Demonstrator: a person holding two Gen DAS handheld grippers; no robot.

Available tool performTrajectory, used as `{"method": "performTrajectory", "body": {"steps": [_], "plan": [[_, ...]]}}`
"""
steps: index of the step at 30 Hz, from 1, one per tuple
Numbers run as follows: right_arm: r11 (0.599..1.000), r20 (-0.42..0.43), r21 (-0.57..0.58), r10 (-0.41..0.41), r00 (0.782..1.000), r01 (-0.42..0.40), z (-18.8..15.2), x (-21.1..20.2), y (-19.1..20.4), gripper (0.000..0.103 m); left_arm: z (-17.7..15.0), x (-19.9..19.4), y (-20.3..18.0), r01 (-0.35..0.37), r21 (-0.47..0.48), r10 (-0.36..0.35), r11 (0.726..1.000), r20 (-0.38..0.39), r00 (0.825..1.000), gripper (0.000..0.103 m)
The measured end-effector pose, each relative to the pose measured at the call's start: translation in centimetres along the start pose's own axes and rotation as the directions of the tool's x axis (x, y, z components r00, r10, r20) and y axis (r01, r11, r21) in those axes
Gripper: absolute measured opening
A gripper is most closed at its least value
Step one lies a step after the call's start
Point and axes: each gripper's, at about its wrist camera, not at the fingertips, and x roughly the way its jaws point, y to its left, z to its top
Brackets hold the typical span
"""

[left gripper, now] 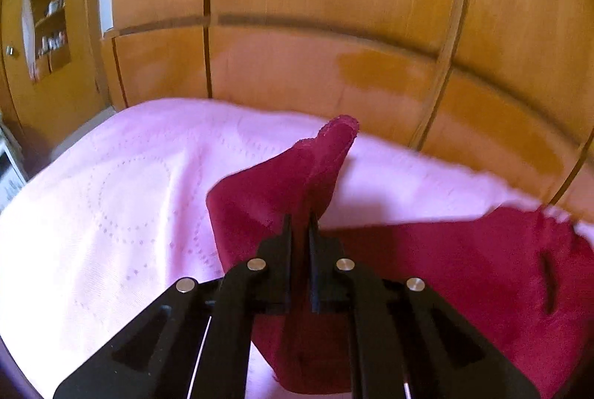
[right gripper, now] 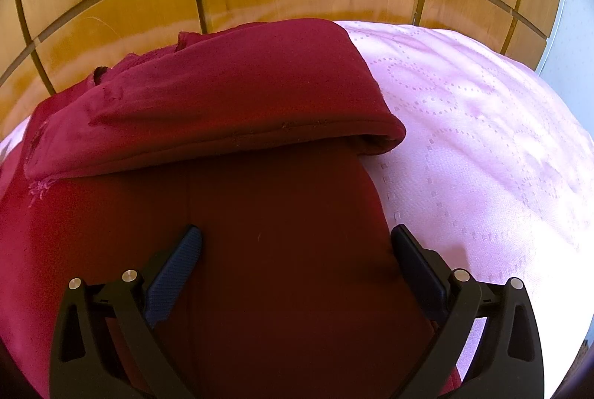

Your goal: Fold small clothes

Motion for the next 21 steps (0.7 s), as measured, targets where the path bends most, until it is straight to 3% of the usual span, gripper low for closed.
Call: {"method": "performTrajectory", "body": {"steps": [4,10,21], "plan": [[1.000,0.000,0.001,0.001,1.000,-0.001,0.0,0.0,0.0,0.100,1.0,-3.0,-2.1,0.119,-0.065,-0.115,0.991,0.055,0.992,0.006],[1.000,0.002,0.006,0.008,1.000,-0.008,0.1,0.1,0.0,0.100,1.0,-7.0,-9.6,0.321,0.003,-0.320,0.947,0.087,0.943,0.006],[1.000,0.005,0.011,0.015,1.000,-0.015,0.2,0.2,0.1,0.100,-3.8,-8.2,-23.8,0.539,0.078,-0.537,0.839,-0.045,0.842,0.006]]}}
